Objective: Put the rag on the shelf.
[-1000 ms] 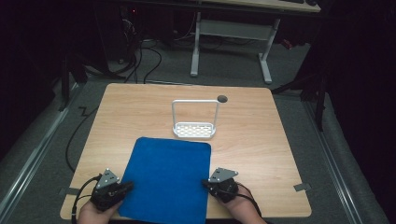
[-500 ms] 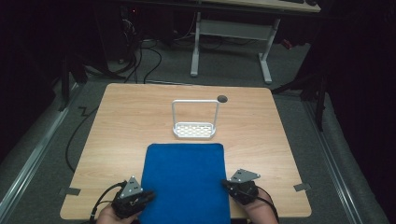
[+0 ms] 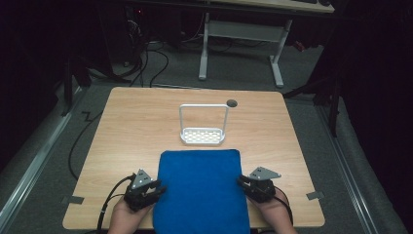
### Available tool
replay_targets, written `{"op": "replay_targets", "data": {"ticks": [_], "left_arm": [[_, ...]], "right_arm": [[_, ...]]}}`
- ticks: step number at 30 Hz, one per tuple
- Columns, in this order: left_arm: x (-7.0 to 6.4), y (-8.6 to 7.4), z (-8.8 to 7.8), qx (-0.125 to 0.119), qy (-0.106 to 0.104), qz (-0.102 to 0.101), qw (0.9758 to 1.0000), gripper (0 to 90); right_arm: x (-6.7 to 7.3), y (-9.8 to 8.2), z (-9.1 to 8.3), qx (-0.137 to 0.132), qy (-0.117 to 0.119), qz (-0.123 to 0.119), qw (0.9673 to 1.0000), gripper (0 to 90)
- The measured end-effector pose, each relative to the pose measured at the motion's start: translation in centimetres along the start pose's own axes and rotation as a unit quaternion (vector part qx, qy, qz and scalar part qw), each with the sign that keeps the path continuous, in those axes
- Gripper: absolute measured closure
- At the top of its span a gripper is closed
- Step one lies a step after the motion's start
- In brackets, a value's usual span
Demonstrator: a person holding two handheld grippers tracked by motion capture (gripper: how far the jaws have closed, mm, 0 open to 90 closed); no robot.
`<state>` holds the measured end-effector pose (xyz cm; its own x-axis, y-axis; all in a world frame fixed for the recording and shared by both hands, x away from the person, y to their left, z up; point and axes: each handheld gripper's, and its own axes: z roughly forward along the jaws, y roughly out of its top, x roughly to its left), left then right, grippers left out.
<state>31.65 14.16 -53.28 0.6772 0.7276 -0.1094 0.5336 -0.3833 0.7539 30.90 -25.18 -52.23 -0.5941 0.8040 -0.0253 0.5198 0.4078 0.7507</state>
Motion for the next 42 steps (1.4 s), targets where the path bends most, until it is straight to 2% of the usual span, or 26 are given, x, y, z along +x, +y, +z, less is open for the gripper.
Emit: {"op": "replay_targets", "data": {"ticks": [1, 2, 5, 9, 14, 16, 18, 21, 24, 26, 28, 33, 35, 36, 42], "left_arm": [[0.0, 0.1, 0.2, -0.003, -0.001, 0.001, 1.0, 66.0], [0.0, 0.2, 0.2, -0.001, -0.001, 0.0, 1.0, 66.0], [-0.3, 0.0, 0.1, 0.0, -0.004, 0.005, 1.0, 66.0], [-1.4, -0.5, -0.4, 0.005, -0.021, 0.018, 0.9996, 66.1], [-3.1, -1.4, -1.5, 0.017, -0.037, 0.045, 0.9982, 65.9], [-3.2, -1.5, -1.6, 0.021, -0.038, 0.049, 0.9979, 65.9], [-2.9, -1.4, -1.6, 0.022, -0.045, 0.039, 0.998, 66.0], [-2.0, -1.3, -1.6, 0.012, -0.047, 0.018, 0.9987, 64.6], [-1.4, -1.4, -1.7, -0.003, -0.031, 0.01, 0.9995, 62.5], [-1.0, -1.4, -1.9, -0.011, -0.024, -0.002, 0.9996, 60.9], [-0.7, -1.4, -2.1, -0.024, -0.016, -0.012, 0.9995, 59.7], [0.0, -1.3, -2.1, -0.032, 0.001, -0.025, 0.9992, 55.3], [0.3, -1.3, -2.0, -0.037, 0.005, -0.028, 0.9989, 53.9], [0.6, -1.1, -2.0, -0.044, 0.007, -0.036, 0.9984, 52.3], [1.4, -0.5, -1.6, -0.05, 0.011, -0.048, 0.9976, 52.3]], "right_arm": [[-0.2, 0.3, 0.3, -0.002, -0.002, 0.006, 1.0, 79.0], [-0.2, 0.3, 0.9, 0.018, -0.003, 0.003, 0.9998, 79.2], [0.1, 0.0, 0.9, 0.017, -0.005, -0.009, 0.9998, 79.3], [0.3, -0.7, -0.1, 0.025, -0.004, -0.009, 0.9996, 79.3], [0.9, -1.9, -2.0, 0.041, 0.006, -0.002, 0.9991, 78.2], [1.0, -1.9, -2.1, 0.041, 0.008, -0.002, 0.9991, 77.2], [1.0, -1.7, -2.3, 0.028, 0.012, -0.003, 0.9995, 75.2], [0.7, -1.6, -2.1, 0.005, 0.015, 0.008, 0.9998, 71.3], [0.2, -1.6, -2.0, -0.009, 0.014, 0.012, 0.9998, 68.0], [-0.1, -1.6, -2.0, -0.022, 0.014, 0.017, 0.9995, 66.7], [-0.4, -1.6, -1.9, -0.025, 0.015, 0.025, 0.9993, 67.1], [-0.5, -1.4, -1.8, -0.031, 0.005, 0.038, 0.9988, 69.6], [-0.6, -1.4, -1.7, -0.033, 0.006, 0.036, 0.9988, 69.0], [-0.6, -1.5, -1.7, -0.033, 0.007, 0.039, 0.9987, 68.3], [-0.9, -1.9, -2.0, -0.04, 0.005, 0.043, 0.9983, 67.8]]}}
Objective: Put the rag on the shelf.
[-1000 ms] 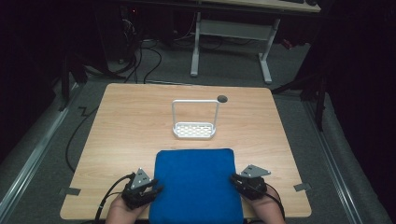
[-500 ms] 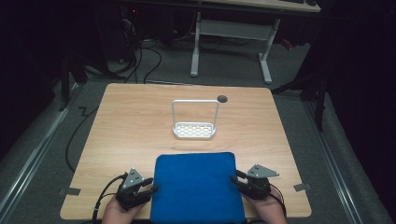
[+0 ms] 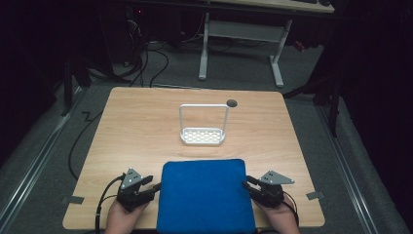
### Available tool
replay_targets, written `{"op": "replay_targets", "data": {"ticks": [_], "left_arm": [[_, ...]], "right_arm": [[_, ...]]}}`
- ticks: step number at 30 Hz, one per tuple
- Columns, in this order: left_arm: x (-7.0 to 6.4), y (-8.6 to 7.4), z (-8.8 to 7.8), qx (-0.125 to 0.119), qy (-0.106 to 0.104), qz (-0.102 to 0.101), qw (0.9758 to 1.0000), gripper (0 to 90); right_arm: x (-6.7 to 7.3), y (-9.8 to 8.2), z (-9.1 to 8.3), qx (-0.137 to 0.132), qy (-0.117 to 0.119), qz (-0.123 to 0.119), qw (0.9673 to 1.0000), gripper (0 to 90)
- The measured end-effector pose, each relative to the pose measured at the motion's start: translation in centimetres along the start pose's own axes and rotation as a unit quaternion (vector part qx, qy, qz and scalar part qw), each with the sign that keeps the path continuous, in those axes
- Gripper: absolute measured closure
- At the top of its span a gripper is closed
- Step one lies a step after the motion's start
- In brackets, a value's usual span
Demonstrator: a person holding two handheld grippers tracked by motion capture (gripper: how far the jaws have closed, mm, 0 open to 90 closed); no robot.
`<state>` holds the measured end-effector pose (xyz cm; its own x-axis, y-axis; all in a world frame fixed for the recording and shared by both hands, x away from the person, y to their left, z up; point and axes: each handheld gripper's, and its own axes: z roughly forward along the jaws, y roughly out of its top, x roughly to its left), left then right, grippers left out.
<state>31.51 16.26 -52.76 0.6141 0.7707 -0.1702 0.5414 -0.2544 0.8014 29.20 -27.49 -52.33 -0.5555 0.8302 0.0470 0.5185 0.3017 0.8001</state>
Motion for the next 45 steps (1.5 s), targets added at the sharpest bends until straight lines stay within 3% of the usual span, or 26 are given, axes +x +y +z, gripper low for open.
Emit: {"op": "replay_targets", "data": {"ticks": [8, 13, 16, 19, 20, 24, 28, 35, 37, 45], "left_arm": [[1.7, 2.3, 2.9, 0.005, 0.004, -0.029, 0.9996, 52.4], [1.9, 3.3, 5.1, 0.027, 0.019, -0.024, 0.9992, 54.7], [1.7, 3.8, 6.0, 0.034, 0.023, -0.015, 0.9991, 62.4], [1.5, 3.9, 6.2, 0.033, 0.026, -0.009, 0.9991, 67.3], [1.5, 3.9, 6.2, 0.033, 0.027, -0.012, 0.999, 72.7], [1.7, 3.7, 6.1, 0.032, 0.016, -0.023, 0.9991, 79.3], [1.3, 3.6, 6.1, 0.035, 0.022, -0.011, 0.9991, 85.9], [1.3, 3.6, 6.1, 0.035, 0.022, -0.01, 0.9991, 87.0], [1.4, 3.6, 6.1, 0.035, 0.021, -0.01, 0.9991, 87.0], [1.5, 3.6, 6.1, 0.035, 0.015, -0.015, 0.9992, 86.9]], "right_arm": [[-0.3, -0.6, -0.5, -0.004, -0.008, 0.002, 1.0, 65.6], [-0.4, -0.8, -0.8, -0.006, -0.01, 0.009, 0.9999, 65.3], [-0.5, -0.8, -0.8, -0.007, -0.011, 0.01, 0.9999, 63.2], [-0.4, -0.8, -0.7, -0.006, -0.011, 0.01, 0.9999, 62.1], [-0.3, -0.8, -0.6, -0.003, -0.014, 0.011, 0.9998, 60.9], [-0.3, -0.5, -0.4, -0.007, -0.02, 0.014, 0.9997, 58.7], [-0.7, 0.6, 0.2, -0.011, -0.032, 0.034, 0.9988, 57.1], [-2.3, 3.0, 3.1, 0.009, -0.055, 0.034, 0.9979, 59.2], [-2.7, 3.6, 4.0, 0.018, -0.061, 0.022, 0.9978, 60.0], [-3.2, 4.2, 6.1, 0.048, -0.052, 0.02, 0.9973, 63.2]]}}
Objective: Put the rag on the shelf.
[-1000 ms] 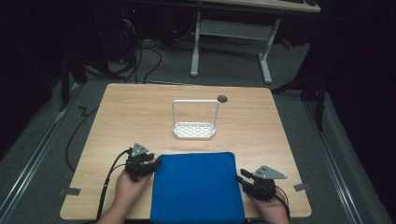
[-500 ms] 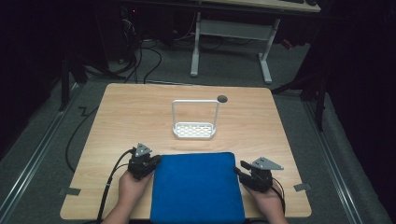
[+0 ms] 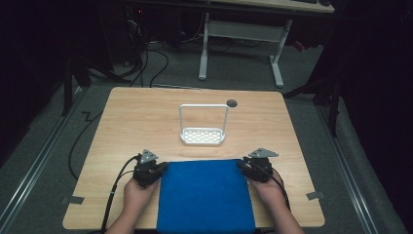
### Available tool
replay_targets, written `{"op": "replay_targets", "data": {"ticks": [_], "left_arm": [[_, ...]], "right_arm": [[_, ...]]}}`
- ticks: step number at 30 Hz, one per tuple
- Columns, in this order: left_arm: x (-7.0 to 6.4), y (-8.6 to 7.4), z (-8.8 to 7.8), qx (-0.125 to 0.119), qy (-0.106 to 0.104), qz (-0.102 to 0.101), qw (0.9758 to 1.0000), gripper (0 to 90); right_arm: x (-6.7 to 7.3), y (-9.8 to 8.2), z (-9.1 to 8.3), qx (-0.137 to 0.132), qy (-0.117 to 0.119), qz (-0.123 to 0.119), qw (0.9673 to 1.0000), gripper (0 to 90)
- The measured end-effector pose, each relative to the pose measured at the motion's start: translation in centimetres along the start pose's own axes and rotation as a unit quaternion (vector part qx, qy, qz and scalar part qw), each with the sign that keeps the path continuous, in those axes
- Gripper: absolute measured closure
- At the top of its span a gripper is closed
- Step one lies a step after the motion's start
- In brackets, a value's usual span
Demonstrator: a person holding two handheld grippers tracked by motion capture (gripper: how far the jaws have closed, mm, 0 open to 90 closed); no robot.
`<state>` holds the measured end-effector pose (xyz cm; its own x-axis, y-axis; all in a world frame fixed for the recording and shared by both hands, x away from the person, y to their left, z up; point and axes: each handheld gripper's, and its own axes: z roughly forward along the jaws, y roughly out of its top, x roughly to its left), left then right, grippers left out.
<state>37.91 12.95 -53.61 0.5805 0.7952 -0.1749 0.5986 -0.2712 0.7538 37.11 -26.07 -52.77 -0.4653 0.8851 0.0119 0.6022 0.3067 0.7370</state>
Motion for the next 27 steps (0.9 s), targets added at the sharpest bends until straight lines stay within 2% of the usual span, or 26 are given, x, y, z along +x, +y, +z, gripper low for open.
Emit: {"op": "replay_targets", "data": {"ticks": [4, 6, 9, 13, 19, 27], "left_arm": [[0.1, 0.0, 0.0, 0.0, -0.004, -0.004, 1.0, 87.0], [0.2, 0.0, 0.0, 0.0, -0.007, -0.007, 1.0, 86.9], [0.2, 0.0, 0.0, -0.001, -0.007, -0.008, 0.9999, 87.0], [0.3, 0.0, 0.0, -0.001, -0.008, -0.011, 0.9999, 87.2], [0.4, 0.0, -0.1, -0.001, -0.007, -0.014, 0.9999, 87.3], [0.2, -0.2, -0.9, -0.032, -0.016, -0.004, 0.9993, 88.0]], "right_arm": [[0.2, -0.1, 0.2, 0.002, -0.001, -0.004, 1.0, 69.1], [0.1, -0.1, 0.1, 0.004, 0.006, 0.002, 1.0, 77.2], [0.4, -0.2, 0.1, 0.002, 0.014, -0.003, 0.9999, 86.7], [0.8, -0.1, 0.1, 0.0, 0.015, -0.019, 0.9997, 88.3], [1.5, -0.2, -0.6, -0.018, 0.021, -0.028, 0.9992, 88.4], [2.4, 0.0, -1.4, -0.044, 0.024, -0.022, 0.9985, 88.6]]}}
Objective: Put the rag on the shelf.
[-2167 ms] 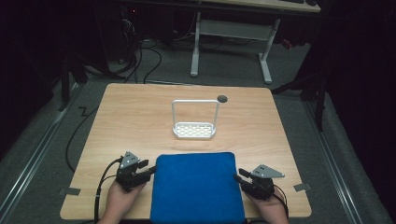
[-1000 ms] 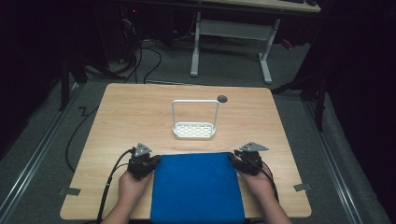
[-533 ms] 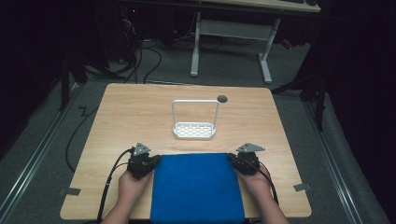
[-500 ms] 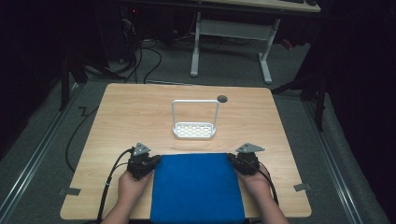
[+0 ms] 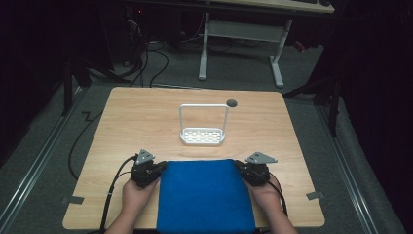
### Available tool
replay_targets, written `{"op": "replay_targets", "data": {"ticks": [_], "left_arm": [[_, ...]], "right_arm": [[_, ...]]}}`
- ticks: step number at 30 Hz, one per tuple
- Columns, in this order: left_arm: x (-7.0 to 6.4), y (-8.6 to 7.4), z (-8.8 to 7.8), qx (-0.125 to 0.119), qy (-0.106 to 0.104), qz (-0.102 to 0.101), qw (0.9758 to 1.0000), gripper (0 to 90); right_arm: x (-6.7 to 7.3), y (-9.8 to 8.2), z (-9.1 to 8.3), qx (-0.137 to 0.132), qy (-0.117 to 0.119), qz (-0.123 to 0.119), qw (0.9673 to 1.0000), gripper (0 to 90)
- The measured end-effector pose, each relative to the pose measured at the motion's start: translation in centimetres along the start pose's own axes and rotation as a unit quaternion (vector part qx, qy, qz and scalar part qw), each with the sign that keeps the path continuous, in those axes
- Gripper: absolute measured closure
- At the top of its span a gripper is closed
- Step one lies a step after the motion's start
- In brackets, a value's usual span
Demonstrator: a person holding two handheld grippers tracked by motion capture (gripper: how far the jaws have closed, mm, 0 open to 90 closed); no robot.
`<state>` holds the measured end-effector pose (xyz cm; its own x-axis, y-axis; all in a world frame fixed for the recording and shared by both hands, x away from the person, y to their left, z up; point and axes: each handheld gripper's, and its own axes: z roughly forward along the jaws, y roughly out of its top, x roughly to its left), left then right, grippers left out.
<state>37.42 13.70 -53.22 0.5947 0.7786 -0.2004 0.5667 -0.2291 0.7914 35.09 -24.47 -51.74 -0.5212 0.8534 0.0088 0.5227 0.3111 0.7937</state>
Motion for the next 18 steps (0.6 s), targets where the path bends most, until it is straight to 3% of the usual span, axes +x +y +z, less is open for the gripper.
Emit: {"op": "replay_targets", "data": {"ticks": [9, 18], "left_arm": [[0.2, 0.3, -1.7, -0.041, 0.001, -0.006, 0.9991, 88.7], [-0.8, 1.1, -4.1, -0.094, 0.002, 0.0, 0.9955, 88.8]], "right_arm": [[0.6, 0.3, -0.9, -0.028, -0.011, -0.012, 0.9995, 88.7], [0.9, 1.2, -2.5, -0.079, -0.014, -0.017, 0.9966, 88.7]]}}
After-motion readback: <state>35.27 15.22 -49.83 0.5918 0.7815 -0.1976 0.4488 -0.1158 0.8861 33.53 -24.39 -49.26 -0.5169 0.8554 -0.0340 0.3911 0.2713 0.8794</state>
